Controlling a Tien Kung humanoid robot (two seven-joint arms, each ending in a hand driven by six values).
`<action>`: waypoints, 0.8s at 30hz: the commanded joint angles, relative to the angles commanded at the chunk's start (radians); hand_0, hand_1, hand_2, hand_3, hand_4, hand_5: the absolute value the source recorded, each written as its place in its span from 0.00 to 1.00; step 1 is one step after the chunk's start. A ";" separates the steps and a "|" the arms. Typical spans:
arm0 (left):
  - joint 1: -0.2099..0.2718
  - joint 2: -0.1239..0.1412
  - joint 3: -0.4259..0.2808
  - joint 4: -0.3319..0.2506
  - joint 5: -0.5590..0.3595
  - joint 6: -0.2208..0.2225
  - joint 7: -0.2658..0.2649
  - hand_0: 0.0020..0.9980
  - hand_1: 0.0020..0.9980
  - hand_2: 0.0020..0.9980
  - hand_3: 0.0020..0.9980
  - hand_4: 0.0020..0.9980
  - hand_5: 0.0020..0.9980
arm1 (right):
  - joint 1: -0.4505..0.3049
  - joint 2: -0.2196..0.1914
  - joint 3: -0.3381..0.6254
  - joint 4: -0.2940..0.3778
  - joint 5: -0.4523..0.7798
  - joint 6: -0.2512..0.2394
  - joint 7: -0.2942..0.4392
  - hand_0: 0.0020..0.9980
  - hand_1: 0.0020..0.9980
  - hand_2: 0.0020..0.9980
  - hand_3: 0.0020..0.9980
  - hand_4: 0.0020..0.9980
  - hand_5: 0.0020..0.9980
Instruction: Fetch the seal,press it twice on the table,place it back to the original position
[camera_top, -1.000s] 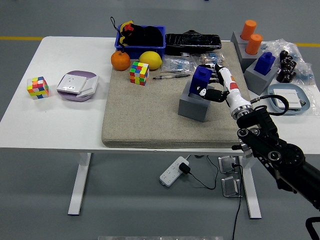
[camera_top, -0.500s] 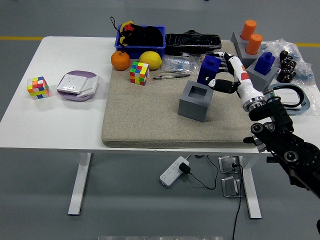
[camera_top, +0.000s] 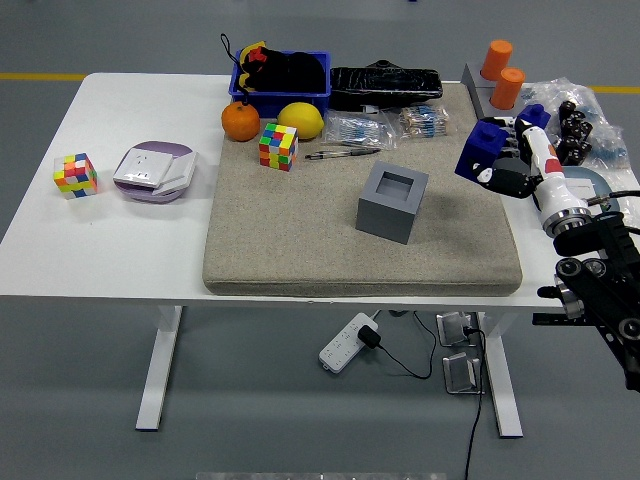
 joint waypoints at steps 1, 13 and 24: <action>0.000 0.000 0.000 0.000 0.000 0.000 0.000 0.83 0.79 0.76 0.82 0.74 0.34 | -0.005 -0.001 0.000 -0.002 0.002 0.000 0.001 0.51 0.39 0.40 0.41 0.65 0.00; -0.001 -0.003 0.002 0.000 0.000 0.001 0.000 0.83 0.80 0.76 0.82 0.74 0.34 | -0.044 0.027 -0.028 -0.073 0.067 0.001 0.040 0.51 0.39 0.39 0.41 0.65 0.00; -0.002 -0.006 0.007 0.000 -0.001 0.000 0.001 0.83 0.79 0.76 0.82 0.74 0.34 | -0.045 0.057 -0.076 -0.141 0.113 -0.001 0.066 0.51 0.39 0.39 0.41 0.65 0.00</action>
